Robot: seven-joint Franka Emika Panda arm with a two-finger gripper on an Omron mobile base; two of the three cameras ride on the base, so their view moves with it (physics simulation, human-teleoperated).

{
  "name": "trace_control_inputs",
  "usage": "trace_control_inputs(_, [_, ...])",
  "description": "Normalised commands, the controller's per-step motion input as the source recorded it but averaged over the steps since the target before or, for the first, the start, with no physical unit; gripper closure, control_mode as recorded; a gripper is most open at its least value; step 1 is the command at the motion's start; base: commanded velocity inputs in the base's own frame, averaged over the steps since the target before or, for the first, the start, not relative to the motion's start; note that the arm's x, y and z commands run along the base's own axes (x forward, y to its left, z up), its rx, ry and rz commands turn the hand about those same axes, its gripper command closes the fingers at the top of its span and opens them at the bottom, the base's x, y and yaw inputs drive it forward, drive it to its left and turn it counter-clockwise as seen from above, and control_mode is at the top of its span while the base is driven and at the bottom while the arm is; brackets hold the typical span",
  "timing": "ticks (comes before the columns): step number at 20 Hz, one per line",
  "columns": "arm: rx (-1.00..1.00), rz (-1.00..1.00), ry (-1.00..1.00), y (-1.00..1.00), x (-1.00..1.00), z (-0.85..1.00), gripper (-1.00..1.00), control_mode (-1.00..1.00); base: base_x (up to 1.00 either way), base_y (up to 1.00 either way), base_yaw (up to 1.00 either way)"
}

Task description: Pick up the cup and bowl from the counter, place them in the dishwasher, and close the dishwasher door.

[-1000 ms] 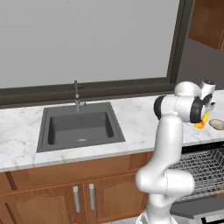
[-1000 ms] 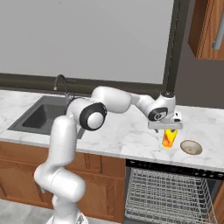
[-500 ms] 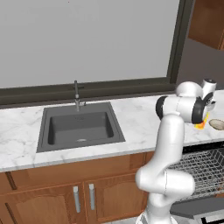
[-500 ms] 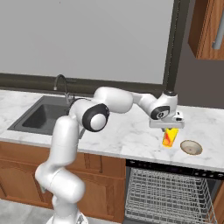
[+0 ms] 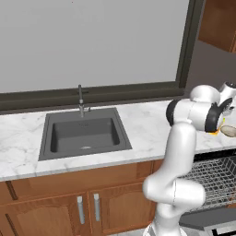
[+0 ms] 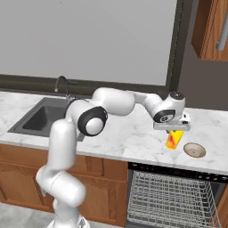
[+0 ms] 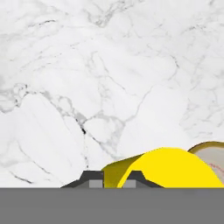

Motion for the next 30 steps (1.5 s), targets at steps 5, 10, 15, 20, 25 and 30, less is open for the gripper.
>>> trace_control_inputs(5, [0.0, 0.0, -0.14, 0.0, -0.44, 0.21, 1.0, -1.0, 0.0, 0.0, 0.0])
trace_control_inputs(10, [-0.01, 0.0, -0.13, 0.08, -0.46, 0.17, 1.0, -1.0, 0.0, 0.0, 0.0])
trace_control_inputs(15, [0.0, -0.09, -0.11, 0.09, -0.49, 0.16, 1.0, -1.0, 0.0, 0.0, 0.0])
trace_control_inputs(20, [0.01, -0.22, -0.07, 0.12, -0.56, 0.04, 1.0, -1.0, 0.0, 0.0, 0.0])
trace_control_inputs(25, [0.12, -0.29, -0.01, 0.01, -0.29, 0.04, 1.0, -1.0, 0.0, 0.0, 0.0])
trace_control_inputs(30, [0.19, -0.18, -0.01, -0.1, -0.01, 0.21, 1.0, -1.0, 0.0, 0.0, 0.0])
